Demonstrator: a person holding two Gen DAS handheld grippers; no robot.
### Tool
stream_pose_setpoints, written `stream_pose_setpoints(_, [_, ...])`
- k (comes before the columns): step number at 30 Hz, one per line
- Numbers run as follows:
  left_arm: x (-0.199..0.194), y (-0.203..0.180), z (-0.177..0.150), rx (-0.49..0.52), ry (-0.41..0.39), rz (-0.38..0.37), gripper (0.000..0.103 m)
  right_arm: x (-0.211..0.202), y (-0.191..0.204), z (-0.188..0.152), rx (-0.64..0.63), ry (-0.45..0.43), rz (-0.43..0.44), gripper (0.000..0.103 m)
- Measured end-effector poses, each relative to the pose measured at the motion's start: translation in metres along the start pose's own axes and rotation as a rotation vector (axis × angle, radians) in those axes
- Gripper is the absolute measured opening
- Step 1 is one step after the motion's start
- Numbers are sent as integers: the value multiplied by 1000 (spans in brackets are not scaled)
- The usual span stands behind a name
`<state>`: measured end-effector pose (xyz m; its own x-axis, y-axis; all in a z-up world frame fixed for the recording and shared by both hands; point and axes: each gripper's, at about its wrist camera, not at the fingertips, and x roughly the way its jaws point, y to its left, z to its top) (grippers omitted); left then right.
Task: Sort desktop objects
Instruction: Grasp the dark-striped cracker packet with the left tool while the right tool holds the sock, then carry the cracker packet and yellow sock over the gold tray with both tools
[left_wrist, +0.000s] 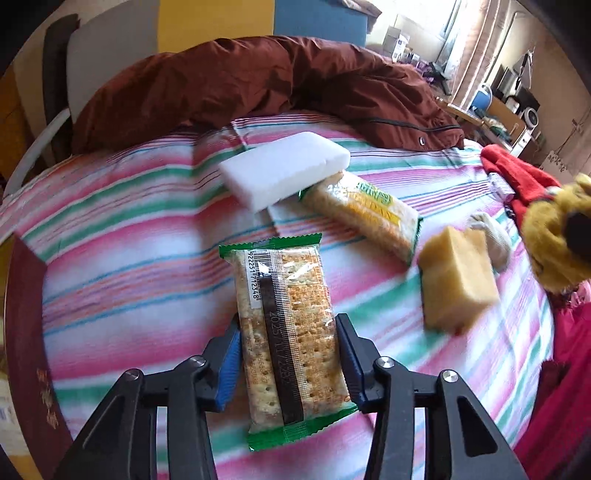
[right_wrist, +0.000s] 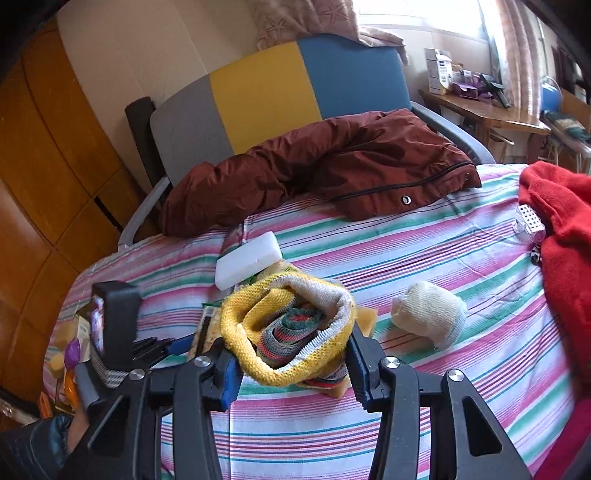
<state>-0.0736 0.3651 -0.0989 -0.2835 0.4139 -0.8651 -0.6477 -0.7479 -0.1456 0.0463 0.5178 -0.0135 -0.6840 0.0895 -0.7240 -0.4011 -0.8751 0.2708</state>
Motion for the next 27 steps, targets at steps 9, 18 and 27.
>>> stream_pose_setpoints(9, [-76, 10, -32, 33, -145, 31, 48, 18, 32, -14, -156, 69, -12, 49])
stream_pose_setpoints(18, [-144, 43, -43, 14, -258, 92, 48, 34, 59, -33, -253, 132, -26, 48])
stream_pose_setpoints(27, [-187, 81, -60, -14, -331, 152, 48, 40, 99, -52, -265, 172, 66, 48])
